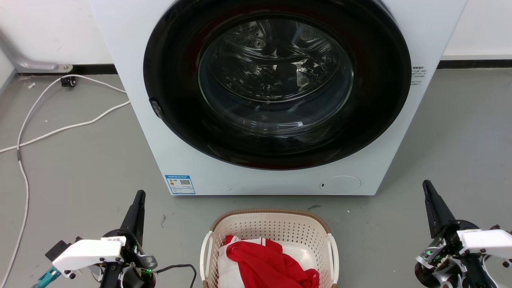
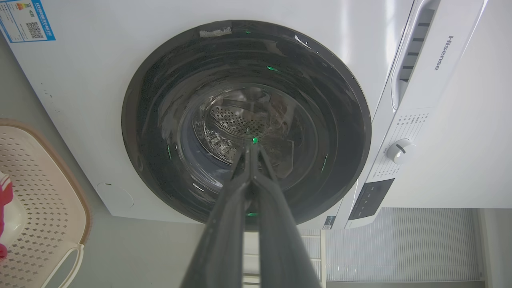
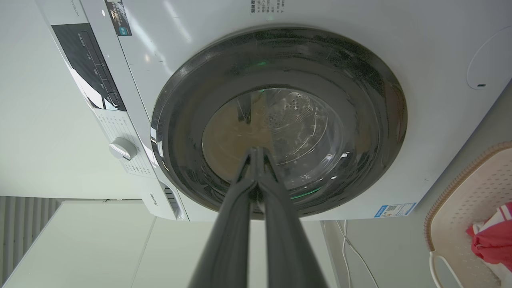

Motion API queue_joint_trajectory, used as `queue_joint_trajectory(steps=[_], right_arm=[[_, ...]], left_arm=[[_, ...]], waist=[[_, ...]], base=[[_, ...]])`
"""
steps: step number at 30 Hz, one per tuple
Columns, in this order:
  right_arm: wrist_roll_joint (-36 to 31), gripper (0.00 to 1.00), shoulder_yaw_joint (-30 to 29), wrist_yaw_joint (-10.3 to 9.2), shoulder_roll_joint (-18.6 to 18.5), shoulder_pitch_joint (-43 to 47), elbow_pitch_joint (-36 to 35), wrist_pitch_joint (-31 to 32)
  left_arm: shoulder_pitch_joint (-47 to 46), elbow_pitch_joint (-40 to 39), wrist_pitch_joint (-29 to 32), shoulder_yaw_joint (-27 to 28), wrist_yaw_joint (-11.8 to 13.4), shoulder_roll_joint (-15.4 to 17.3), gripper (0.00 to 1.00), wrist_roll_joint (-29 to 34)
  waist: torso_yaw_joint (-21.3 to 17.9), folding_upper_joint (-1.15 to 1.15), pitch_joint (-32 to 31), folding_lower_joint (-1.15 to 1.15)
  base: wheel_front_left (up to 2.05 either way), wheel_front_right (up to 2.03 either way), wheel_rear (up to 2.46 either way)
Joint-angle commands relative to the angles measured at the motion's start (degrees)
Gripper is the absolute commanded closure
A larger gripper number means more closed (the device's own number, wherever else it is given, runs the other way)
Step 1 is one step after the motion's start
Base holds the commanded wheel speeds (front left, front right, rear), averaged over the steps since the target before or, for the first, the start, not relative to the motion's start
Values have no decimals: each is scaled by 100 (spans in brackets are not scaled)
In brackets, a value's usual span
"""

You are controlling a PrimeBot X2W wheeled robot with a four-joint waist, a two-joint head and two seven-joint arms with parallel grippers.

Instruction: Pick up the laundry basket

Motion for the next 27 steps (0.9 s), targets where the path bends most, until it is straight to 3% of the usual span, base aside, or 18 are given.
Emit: queue_joint_trajectory(steps=[1,27], right_arm=[[-9,100,-9,0,19,-61,6,14],[-27,100,-30,0,33,-64,7,28]], left_arm=[[-50,8,8,21,-11,-10,100,36],[-52,7,23,35,-11,-16,100,41]], waist=[[0,0,0,0],[0,0,0,0]], base=[[0,0,0],[0,0,0]])
